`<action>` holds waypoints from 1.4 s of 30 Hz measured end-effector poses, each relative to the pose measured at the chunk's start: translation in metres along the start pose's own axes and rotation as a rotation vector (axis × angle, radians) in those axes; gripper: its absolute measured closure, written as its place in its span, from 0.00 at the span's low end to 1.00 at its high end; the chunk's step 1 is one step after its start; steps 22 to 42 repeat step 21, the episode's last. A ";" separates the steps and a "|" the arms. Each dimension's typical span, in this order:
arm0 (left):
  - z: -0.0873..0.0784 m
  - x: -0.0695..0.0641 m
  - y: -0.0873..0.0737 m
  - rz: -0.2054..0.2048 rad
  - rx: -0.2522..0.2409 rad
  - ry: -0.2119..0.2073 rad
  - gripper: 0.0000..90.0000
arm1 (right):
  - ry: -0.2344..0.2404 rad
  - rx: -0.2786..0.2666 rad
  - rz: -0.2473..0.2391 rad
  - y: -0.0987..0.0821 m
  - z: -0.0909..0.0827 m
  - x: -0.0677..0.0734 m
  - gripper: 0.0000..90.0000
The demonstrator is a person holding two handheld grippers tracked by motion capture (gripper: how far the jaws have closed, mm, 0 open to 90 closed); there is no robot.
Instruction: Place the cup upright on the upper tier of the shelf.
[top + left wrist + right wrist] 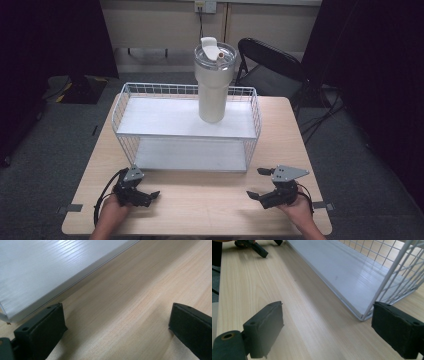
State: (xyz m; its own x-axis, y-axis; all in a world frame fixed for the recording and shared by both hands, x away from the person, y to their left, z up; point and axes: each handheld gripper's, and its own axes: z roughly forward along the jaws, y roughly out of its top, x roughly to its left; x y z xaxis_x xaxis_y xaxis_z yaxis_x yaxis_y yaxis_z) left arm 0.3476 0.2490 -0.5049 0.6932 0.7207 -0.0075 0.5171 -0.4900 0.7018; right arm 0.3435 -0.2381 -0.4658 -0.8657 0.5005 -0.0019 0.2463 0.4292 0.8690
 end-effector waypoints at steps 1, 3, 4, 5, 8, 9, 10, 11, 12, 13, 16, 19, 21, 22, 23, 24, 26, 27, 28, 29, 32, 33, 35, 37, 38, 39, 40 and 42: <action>0.000 0.000 0.000 0.000 0.000 0.000 0.00 | -0.005 0.001 0.003 -0.002 0.000 -0.001 0.11; 0.000 0.000 0.000 0.000 0.000 0.000 0.00 | -0.006 0.004 0.005 -0.003 0.000 -0.002 0.11; 0.000 0.000 0.000 0.000 0.000 0.000 0.00 | -0.010 0.008 0.009 -0.005 0.000 -0.002 0.11; 0.000 0.000 0.000 0.000 0.000 0.000 0.00 | -0.012 0.009 0.012 -0.006 0.000 -0.003 0.11; 0.000 0.000 0.000 0.000 0.000 0.000 0.00 | -0.029 0.043 0.011 -0.012 0.001 -0.006 0.11; 0.000 0.000 0.000 0.000 0.000 0.000 0.00 | -0.029 0.043 0.011 -0.012 0.001 -0.006 0.11; 0.000 0.000 0.000 0.000 0.000 0.000 0.00 | -0.046 0.082 0.001 -0.015 0.002 -0.006 0.11; 0.000 0.000 0.000 0.000 0.000 0.000 0.00 | -0.046 0.082 0.001 -0.015 0.002 -0.006 0.11; 0.000 0.000 0.000 0.000 0.000 0.000 0.00 | -0.056 0.113 -0.017 -0.018 0.004 -0.005 0.11; 0.000 0.000 0.000 0.000 0.000 0.000 0.00 | -0.056 0.113 -0.017 -0.018 0.004 -0.005 0.11; 0.000 0.000 0.000 0.000 0.000 0.000 0.00 | -0.058 0.152 -0.029 -0.022 0.007 -0.003 0.11; 0.000 0.000 0.000 0.000 0.000 0.000 0.00 | -0.068 0.173 -0.035 -0.024 0.007 -0.003 0.11; 0.000 0.000 0.000 0.000 0.000 0.000 0.00 | -0.070 0.181 -0.023 -0.026 0.006 -0.003 0.11; 0.000 0.000 0.000 0.000 0.000 0.000 0.00 | -0.070 0.181 -0.023 -0.026 0.006 -0.003 0.11; 0.000 0.000 0.000 0.000 0.000 0.000 0.00 | -0.070 0.181 -0.023 -0.026 0.006 -0.003 0.11; 0.000 0.000 0.000 0.000 0.000 0.000 0.00 | -0.070 0.181 -0.023 -0.026 0.006 -0.003 0.11; 0.000 0.000 0.000 0.000 0.000 0.000 0.00 | -0.070 0.181 -0.023 -0.026 0.006 -0.003 0.11; 0.000 0.000 0.000 0.000 0.000 0.000 0.00 | -0.070 0.181 -0.023 -0.026 0.006 -0.003 0.11; 0.000 0.000 0.000 0.000 0.000 0.000 0.00 | -0.070 0.181 -0.023 -0.026 0.006 -0.003 0.11; 0.000 0.000 0.000 0.000 0.000 0.000 0.00 | -0.070 0.181 -0.023 -0.026 0.006 -0.003 0.11; 0.000 0.000 0.000 0.000 0.000 0.000 0.00 | -0.070 0.181 -0.023 -0.026 0.006 -0.003 0.11; 0.000 0.000 0.000 0.000 0.000 0.000 0.00 | -0.070 0.181 -0.023 -0.026 0.006 -0.003 0.11; 0.000 0.000 0.000 0.000 0.000 0.000 0.00 | -0.070 0.181 -0.023 -0.026 0.006 -0.003 0.11; 0.000 0.000 0.000 0.000 0.000 0.000 0.00 | -0.070 0.181 -0.023 -0.026 0.006 -0.003 0.11; 0.000 0.000 0.000 0.000 0.000 0.000 0.00 | -0.070 0.181 -0.023 -0.026 0.006 -0.003 0.11; 0.000 0.000 0.000 0.000 0.000 0.000 0.00 | -0.070 0.181 -0.023 -0.026 0.006 -0.003 0.11; 0.000 0.000 0.000 0.000 0.000 0.000 0.00 | -0.070 0.181 -0.023 -0.026 0.006 -0.003 0.11; 0.000 0.000 0.000 0.000 0.000 0.000 0.00 | -0.070 0.181 -0.023 -0.026 0.006 -0.003 0.11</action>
